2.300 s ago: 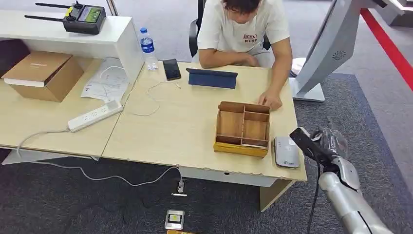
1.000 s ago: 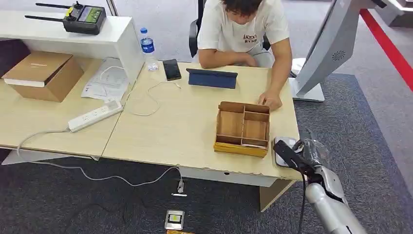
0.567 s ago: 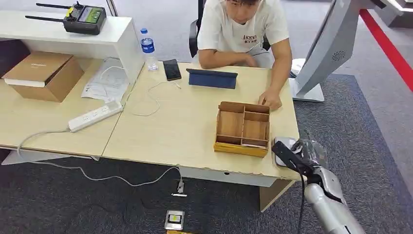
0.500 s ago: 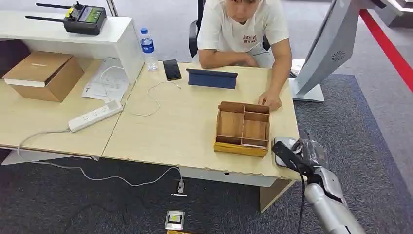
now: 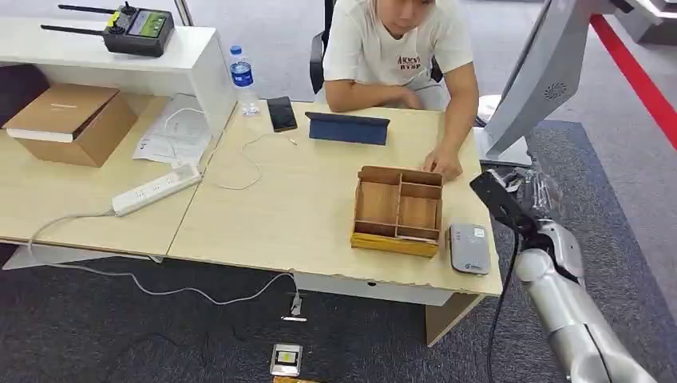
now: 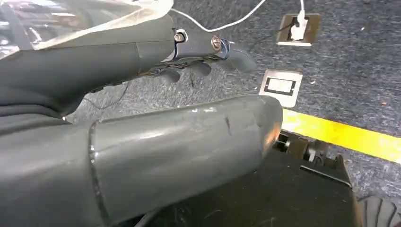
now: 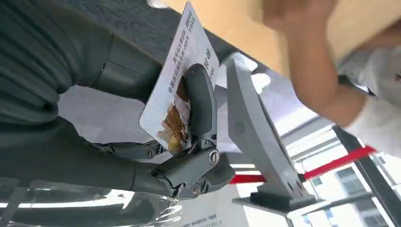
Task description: Pass the card to the sensor for recognition and then transmit it.
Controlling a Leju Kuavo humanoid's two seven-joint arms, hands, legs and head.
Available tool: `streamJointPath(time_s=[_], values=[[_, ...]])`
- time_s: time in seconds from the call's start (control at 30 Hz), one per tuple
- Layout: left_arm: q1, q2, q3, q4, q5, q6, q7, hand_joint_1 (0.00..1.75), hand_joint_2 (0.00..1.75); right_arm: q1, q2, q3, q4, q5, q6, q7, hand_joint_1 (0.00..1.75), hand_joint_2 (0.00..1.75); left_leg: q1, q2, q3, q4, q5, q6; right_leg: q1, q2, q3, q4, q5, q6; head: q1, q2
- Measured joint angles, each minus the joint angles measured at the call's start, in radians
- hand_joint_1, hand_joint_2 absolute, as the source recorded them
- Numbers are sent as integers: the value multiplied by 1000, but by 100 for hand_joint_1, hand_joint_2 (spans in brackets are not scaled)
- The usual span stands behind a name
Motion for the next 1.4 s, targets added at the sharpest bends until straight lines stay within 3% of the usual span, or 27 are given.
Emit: streamJointPath(time_s=[0.3, 0.63, 0.97, 1.4], values=[[-1, 1, -28, 0, -29, -3, -27, 0, 0, -154, 1, -28, -23, 8, 37, -11, 175, 175, 0, 0, 0, 0, 0, 0, 0, 0, 0, 0, 0, 0, 0, 0], [-3, 11, -68, 0, -72, -13, -71, 0, 0, -251, 57, -10, 80, 126, 119, -12, 175, 175, 0, 0, -1, 0, 0, 0, 0, 0, 0, 0, 0, 0, 0, 0], [-3, 20, -105, 0, -71, -18, -72, 0, 0, -351, 120, 37, 209, 188, 200, 62, 175, 175, 0, -1, -2, 0, 0, 0, 0, 0, -1, 0, 0, 0, 0, 0], [-3, 24, -115, 0, -55, -18, -72, 0, 0, -415, 164, 71, 289, 193, 221, 99, 175, 175, 0, 0, -2, 0, 0, 0, 0, 0, -2, 0, 0, 0, 0, 0]])
